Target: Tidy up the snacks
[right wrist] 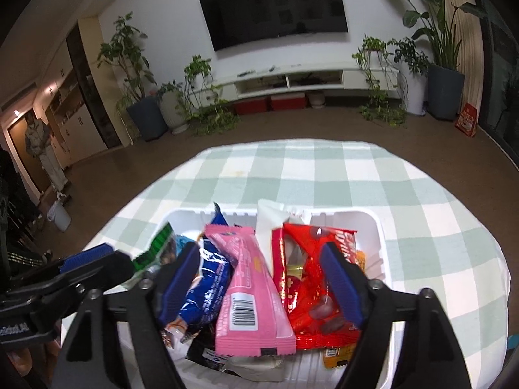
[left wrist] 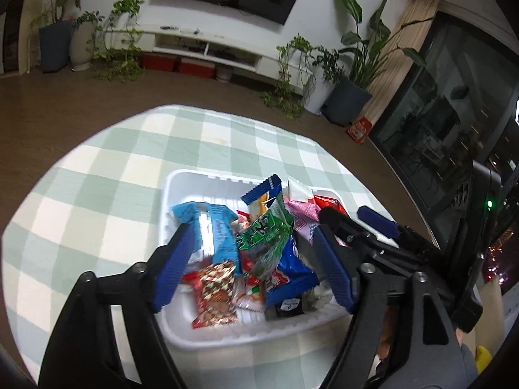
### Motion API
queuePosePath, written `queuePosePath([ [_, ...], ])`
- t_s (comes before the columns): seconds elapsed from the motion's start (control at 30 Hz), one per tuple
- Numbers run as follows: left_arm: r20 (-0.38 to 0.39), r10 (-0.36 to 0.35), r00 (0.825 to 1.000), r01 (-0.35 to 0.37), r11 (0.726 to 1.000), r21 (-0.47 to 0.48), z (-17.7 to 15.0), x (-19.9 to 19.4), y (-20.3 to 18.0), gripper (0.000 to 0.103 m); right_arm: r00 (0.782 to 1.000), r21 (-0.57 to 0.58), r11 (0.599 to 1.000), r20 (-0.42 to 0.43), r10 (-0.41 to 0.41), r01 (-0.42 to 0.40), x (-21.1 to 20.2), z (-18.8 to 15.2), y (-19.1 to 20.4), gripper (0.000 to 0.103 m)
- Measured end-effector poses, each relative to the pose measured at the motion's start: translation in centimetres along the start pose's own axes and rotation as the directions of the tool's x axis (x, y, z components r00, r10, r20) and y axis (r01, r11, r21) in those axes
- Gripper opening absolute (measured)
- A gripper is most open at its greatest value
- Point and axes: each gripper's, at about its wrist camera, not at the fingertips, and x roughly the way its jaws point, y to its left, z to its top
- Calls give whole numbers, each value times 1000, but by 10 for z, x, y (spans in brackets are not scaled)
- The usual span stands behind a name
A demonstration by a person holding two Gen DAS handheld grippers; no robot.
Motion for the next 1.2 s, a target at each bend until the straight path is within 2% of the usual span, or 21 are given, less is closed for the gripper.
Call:
queuePosePath([
  [0.1, 41, 35, 999, -35, 999, 13, -13, -23, 2, 92, 999, -6, 1000, 40, 1, -1, -11, 0, -1, 92],
  [0.17, 71, 68, 995, -69, 997, 22, -25, -40, 3, 97, 998, -1, 1000, 61, -5, 5, -18, -1, -3, 95],
  [0.27, 133, 139, 981, -145, 989, 41, -48, -68, -1, 98, 996, 15, 1000, 85, -26, 25, -32, -7, -10, 102],
  [0.3, 150, 172, 974, -181, 982, 47, -57, -76, -4, 98, 995, 19, 999, 90, -32, 31, -38, -9, -12, 103],
  [0.4, 202, 288, 936, -304, 951, 56, -84, -102, -14, 98, 994, 19, 999, 95, -47, 46, -57, -20, -16, 103],
  [0.5, 277, 280, 919, -297, 955, 22, -116, -133, -16, 98, 991, 37, 997, 113, -66, 62, -79, -36, -19, 103],
  [0.57, 293, 255, 922, -262, 965, -15, -133, -147, -13, 98, 991, 58, 997, 119, -65, 58, -95, -48, -21, 103],
  [0.63, 284, 264, 922, -255, 964, -67, -150, -158, -10, 98, 988, 68, 995, 132, -75, 66, -113, -63, -21, 103],
  [0.7, 234, 219, 947, -206, 975, -79, -164, -162, -9, 98, 986, 79, 994, 143, -87, 76, -131, -82, -22, 103],
  [0.73, 212, 231, 950, -219, 973, -79, -172, -163, -9, 98, 985, 84, 993, 147, -92, 80, -138, -89, -22, 103],
  [0.83, 194, 279, 941, -276, 960, -39, -187, -164, -22, 98, 981, 93, 990, 157, -116, 102, -157, -110, -23, 103],
  [1.0, 247, 273, 930, -289, 957, 31, -197, -171, -52, 98, 978, 88, 988, 156, -141, 128, -178, -139, -16, 103],
  [1.13, 196, 298, 934, -315, 947, 61, -210, -158, -57, 98, 972, 52, 983, 151, -181, 175, -182, -152, -6, 103],
  [1.2, 169, 343, 924, -358, 931, 67, -211, -153, -55, 98, 966, 36, 977, 150, -211, 208, -180, -154, -3, 103],
])
